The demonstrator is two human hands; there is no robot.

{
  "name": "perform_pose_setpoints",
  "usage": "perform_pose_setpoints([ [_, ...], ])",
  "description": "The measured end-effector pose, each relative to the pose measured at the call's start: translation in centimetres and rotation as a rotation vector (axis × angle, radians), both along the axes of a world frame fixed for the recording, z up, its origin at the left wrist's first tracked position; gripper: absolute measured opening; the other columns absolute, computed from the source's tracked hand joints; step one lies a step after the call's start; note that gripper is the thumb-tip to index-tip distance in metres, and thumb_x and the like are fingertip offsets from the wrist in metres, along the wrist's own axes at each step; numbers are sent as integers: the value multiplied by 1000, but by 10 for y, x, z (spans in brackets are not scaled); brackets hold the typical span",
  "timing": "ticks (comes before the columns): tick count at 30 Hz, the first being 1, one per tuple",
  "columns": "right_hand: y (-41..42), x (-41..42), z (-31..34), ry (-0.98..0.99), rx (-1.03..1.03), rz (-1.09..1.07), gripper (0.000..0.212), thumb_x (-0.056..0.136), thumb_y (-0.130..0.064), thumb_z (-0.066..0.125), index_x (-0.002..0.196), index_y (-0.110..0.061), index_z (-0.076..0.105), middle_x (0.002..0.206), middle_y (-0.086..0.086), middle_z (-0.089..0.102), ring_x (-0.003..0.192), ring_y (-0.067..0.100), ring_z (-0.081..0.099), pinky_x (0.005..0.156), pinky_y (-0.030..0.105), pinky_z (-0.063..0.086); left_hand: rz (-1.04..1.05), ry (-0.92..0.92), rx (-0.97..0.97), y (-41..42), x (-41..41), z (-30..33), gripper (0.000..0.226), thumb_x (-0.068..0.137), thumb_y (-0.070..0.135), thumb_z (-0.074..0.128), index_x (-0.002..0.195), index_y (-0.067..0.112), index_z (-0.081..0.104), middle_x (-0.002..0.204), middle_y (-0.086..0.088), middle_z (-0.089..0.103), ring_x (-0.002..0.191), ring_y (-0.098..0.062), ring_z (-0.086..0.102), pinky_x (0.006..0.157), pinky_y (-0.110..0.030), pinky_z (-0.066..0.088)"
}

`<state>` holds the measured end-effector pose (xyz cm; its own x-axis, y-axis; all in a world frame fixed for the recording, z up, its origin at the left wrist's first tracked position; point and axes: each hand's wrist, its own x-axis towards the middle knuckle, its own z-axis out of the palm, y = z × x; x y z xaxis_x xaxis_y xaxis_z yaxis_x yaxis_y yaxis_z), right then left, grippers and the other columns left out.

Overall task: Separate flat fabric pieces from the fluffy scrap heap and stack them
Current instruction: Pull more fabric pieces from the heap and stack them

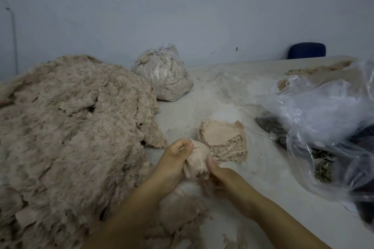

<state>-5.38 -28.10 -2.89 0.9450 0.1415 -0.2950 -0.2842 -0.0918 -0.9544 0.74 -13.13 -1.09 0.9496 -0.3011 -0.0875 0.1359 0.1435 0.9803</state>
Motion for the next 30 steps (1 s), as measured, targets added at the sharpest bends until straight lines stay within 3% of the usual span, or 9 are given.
perform_pose_setpoints([
  [3, 15, 7, 5, 24, 417, -167, 40, 80, -39, 66, 106, -8, 71, 97, 9, 74, 86, 22, 72, 68, 28, 56, -39, 67, -85, -1, -5, -3, 20, 95, 11, 50, 77, 7, 56, 67, -6, 66, 59, -14, 63, 54, -25, 53],
  [6, 11, 18, 8, -93, 662, -483, 23, 82, -10, 64, 103, -1, 65, 93, 15, 72, 80, 25, 71, 64, 31, 57, -49, 152, -55, 11, -5, -5, 17, 84, 15, 61, 69, 10, 54, 64, -5, 64, 54, -14, 62, 49, -25, 52],
  [8, 10, 22, 10, -172, 573, -512, 4, 88, -9, 62, 91, -6, 64, 85, 11, 67, 76, 23, 65, 64, 31, 55, -38, 236, -21, 18, -2, -6, 24, 74, 33, 63, 65, 12, 56, 72, -9, 68, 62, -17, 66, 57, -30, 53],
  [12, 17, 24, 16, -295, 291, -290, 14, 89, -19, 65, 81, -8, 65, 74, 9, 65, 70, 19, 60, 60, 27, 51, -69, 262, -5, 14, 6, -3, 52, 68, 57, 63, 91, 11, 67, 92, -11, 72, 84, -22, 69, 68, -35, 55],
  [20, 12, 23, 18, -107, 291, -234, 49, 86, -49, 58, 98, -4, 73, 92, 15, 74, 87, 26, 72, 74, 32, 60, -247, 210, 5, -3, 3, -3, 42, 79, 27, 67, 110, -2, 64, 106, -19, 70, 99, -29, 67, 90, -37, 54],
  [23, 11, 21, 15, -147, 314, -173, 48, 80, -47, 63, 105, -6, 71, 99, 16, 73, 94, 29, 70, 83, 38, 57, -149, 179, 13, -7, 3, -6, 31, 87, 22, 63, 105, -2, 65, 99, -19, 71, 88, -27, 69, 78, -35, 56],
  [25, 10, 20, 11, -191, 254, -168, 39, 77, -42, 67, 101, -11, 71, 91, 9, 75, 84, 22, 72, 70, 29, 57, -62, 147, 65, -10, 3, -5, 20, 91, 17, 59, 99, 0, 66, 89, -17, 72, 75, -23, 68, 65, -31, 56],
  [27, 1, 14, 12, -208, 84, -137, 21, 78, -42, 69, 75, -21, 70, 63, -5, 67, 52, 6, 61, 47, 15, 44, 33, 111, 99, -8, 7, -1, 15, 94, 15, 55, 92, 4, 65, 75, -10, 72, 62, -19, 67, 53, -26, 53],
  [30, -29, 6, 11, -66, -346, 243, 44, 75, -62, 64, 55, -23, 67, 47, -5, 43, 40, 7, 34, 44, 17, 29, 159, 38, 170, 4, 19, 5, 16, 96, 16, 51, 90, 8, 64, 76, -7, 69, 65, -19, 64, 56, -25, 52],
])
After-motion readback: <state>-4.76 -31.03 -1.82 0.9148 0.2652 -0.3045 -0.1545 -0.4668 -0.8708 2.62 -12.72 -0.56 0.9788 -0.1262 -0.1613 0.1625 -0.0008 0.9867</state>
